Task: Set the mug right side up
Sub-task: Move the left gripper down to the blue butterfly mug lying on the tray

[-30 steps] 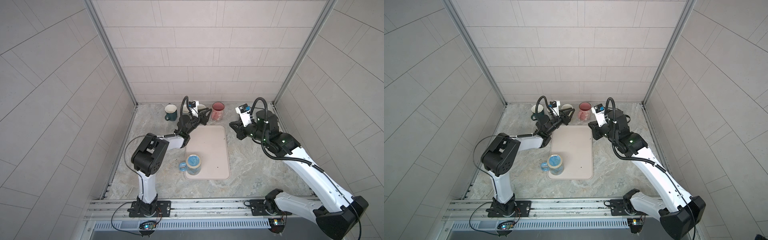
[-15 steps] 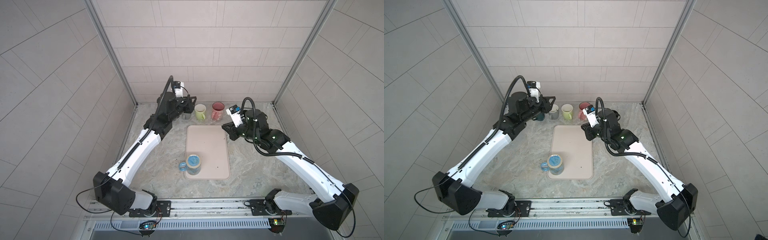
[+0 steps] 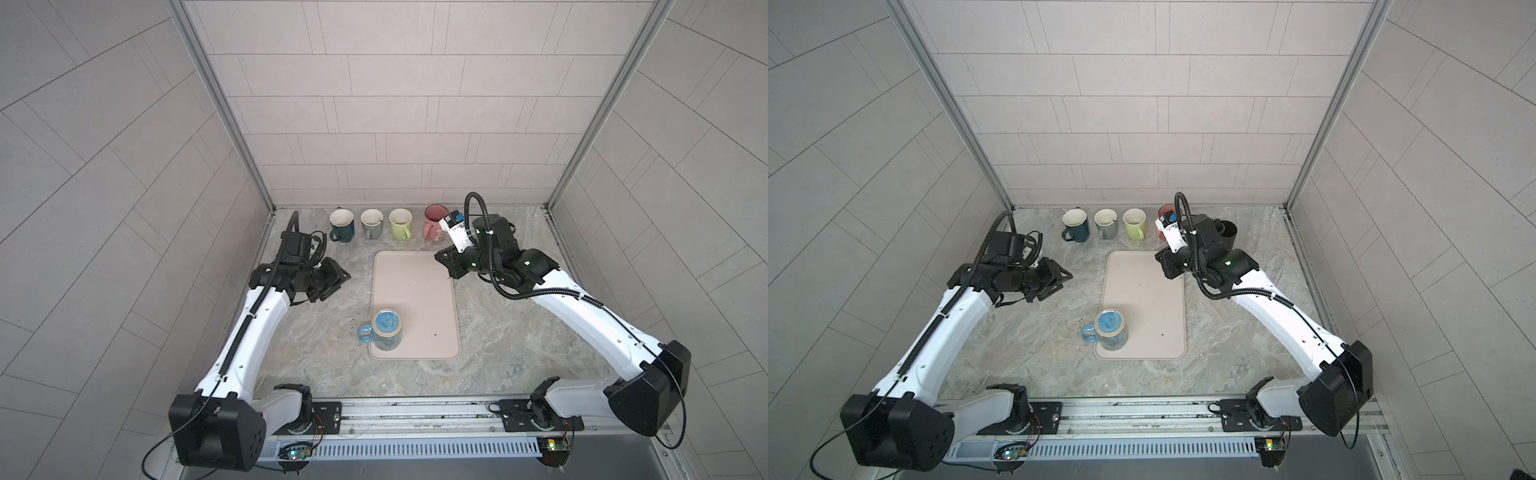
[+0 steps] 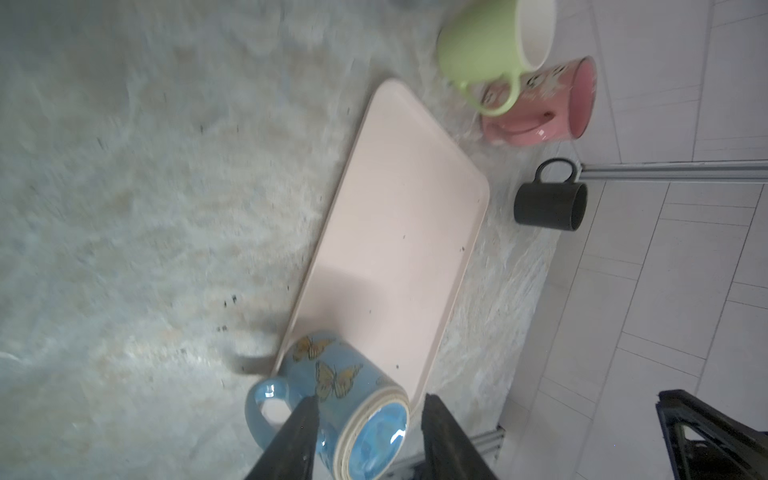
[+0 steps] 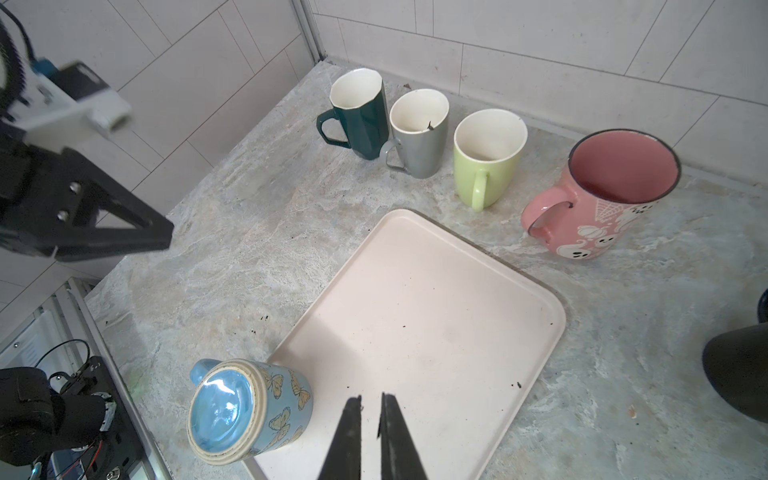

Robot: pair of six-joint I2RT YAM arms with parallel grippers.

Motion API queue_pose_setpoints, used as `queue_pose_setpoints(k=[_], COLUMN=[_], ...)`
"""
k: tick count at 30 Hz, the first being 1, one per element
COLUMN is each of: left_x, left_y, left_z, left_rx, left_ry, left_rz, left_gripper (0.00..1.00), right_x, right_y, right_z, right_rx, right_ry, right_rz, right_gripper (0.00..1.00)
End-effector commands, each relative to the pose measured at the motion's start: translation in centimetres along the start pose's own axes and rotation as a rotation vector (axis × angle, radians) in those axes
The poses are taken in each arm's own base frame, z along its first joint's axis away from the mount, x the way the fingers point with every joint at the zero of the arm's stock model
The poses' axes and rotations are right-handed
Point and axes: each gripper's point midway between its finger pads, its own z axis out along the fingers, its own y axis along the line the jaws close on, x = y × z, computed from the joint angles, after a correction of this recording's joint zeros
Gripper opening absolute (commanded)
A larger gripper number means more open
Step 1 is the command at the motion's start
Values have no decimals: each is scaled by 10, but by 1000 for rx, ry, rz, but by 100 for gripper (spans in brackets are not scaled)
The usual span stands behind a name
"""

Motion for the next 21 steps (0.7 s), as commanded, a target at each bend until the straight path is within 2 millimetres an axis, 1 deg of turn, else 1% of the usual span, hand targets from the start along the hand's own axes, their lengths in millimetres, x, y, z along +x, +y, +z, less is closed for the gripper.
queue_pose_setpoints(k=[1,5,8,13,17,21], left_x=[30,45,51,63,69,72], left_y=[1,20,31,45,55,60], left_z=[8,18,22,31,33,35], left_rx=[57,9,-21,-55,-101,-117], left_ry=[166,226,237,272,287,290], left_rz=[-173,-281,-359,-509,-557,-603], left_gripper=[48,48,48,49,49,49], right_x=[-5,-2,3,10,15,20], right_y=[7,6,5,7,6,5], right_z=[-1,-1,2,8,11,13], right_rx=[-28,-21,-22,-44,-44,-42], right_ry=[6,20,37,55,68,81], right_rz=[5,-2,0,7,11,10], right_gripper=[11,11,11,11,11,11])
